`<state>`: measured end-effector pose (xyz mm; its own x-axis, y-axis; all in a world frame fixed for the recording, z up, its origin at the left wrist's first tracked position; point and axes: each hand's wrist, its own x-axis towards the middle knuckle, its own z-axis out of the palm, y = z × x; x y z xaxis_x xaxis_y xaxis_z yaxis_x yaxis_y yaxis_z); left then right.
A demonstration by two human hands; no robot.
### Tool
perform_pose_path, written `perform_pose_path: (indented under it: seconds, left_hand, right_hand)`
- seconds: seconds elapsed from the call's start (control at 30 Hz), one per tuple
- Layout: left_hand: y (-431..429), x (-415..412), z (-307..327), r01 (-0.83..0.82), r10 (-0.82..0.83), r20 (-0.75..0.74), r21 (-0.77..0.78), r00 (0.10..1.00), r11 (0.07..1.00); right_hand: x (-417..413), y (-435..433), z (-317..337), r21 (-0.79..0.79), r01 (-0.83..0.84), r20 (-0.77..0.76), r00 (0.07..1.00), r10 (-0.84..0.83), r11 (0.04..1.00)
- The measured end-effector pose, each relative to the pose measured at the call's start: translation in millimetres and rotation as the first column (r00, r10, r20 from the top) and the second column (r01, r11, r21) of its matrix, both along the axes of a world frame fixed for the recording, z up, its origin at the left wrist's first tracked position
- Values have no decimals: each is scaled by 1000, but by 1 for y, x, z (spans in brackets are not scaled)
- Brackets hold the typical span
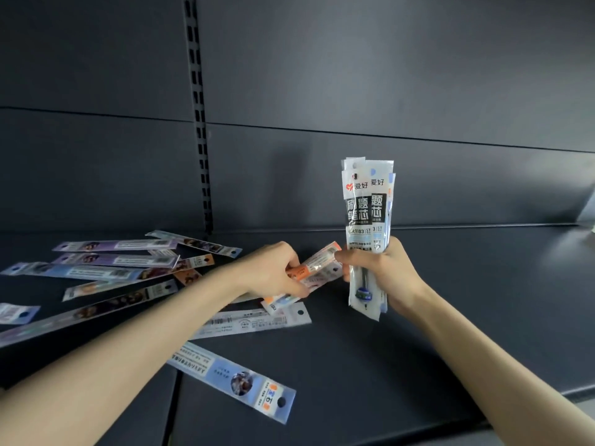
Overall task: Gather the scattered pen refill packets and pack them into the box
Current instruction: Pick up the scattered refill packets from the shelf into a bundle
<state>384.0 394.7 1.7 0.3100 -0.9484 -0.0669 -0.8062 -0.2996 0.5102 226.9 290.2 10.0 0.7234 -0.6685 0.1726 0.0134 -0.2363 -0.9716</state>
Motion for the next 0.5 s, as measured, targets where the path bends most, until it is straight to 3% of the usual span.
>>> perform_pose_path:
  seconds: [0.17,0.3,0.37,0.5]
  left_hand:
    - [-9,1,2,-3,0,31,91,1000,996]
    - [-11,5,-1,-63,64,-23,45,998,997]
    - [-12,13,-1,-121,116,-102,-40,988,992]
    - [-5,18,17,-228,93,-429,-277,899,933]
  right_hand:
    - [-3,-2,-2,10,16,15,1000,-16,1000]
    - [-5,-5,-3,27,45,46,998,-46,999]
    - [-5,-6,-3,49,50,56,997,-53,998]
    - [-4,-8,-4,73,38,63,997,-43,997]
